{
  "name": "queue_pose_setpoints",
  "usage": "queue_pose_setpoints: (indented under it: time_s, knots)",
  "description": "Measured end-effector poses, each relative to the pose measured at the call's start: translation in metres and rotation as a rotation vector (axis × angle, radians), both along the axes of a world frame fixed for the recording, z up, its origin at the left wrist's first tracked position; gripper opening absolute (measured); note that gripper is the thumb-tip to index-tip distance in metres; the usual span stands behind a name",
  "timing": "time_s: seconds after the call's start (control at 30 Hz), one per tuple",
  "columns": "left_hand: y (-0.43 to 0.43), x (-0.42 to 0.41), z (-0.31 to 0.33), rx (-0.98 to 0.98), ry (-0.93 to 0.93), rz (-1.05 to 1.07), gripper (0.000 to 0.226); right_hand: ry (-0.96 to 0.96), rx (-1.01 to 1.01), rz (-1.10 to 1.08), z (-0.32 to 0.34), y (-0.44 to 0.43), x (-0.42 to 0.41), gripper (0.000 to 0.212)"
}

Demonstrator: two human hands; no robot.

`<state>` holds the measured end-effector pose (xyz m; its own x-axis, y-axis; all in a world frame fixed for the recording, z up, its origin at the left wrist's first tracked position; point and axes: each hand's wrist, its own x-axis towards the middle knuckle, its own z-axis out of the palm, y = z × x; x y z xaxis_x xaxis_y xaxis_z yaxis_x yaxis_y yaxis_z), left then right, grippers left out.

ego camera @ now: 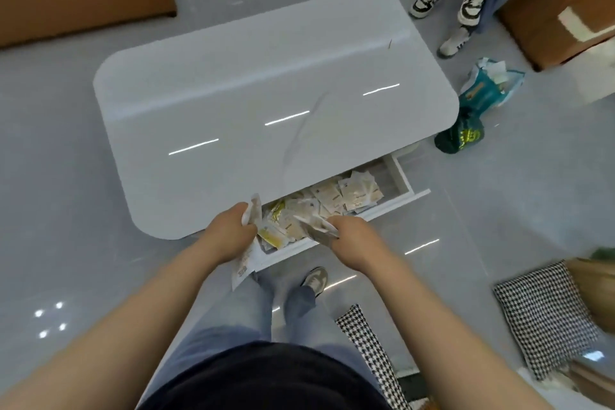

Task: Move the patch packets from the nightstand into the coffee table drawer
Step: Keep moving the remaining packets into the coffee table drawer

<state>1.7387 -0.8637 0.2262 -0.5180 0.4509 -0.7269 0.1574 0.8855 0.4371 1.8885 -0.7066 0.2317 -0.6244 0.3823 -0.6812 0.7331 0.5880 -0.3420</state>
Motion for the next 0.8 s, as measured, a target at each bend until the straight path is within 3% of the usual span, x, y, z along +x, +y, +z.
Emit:
queue_pose_setpoints:
  time_s: [0.27,0.6,0.8]
  knots:
    - [-0.029,0.001,-0.014,0.005,-0.027,0.185,0.010,-0.046,0.025,0.224,-0.010,0.000,-0.030,0.011]
    - [-0.043,-0.019,-0.026,0.030,-0.106,0.282,0.006,-0.071,0.033,0.283,-0.022,0.003,-0.059,0.007]
    - [-0.026,-0.015,-0.027,0.010,-0.099,0.341,0.035,-0.070,0.007,0.374,-0.034,0.026,-0.067,0.019]
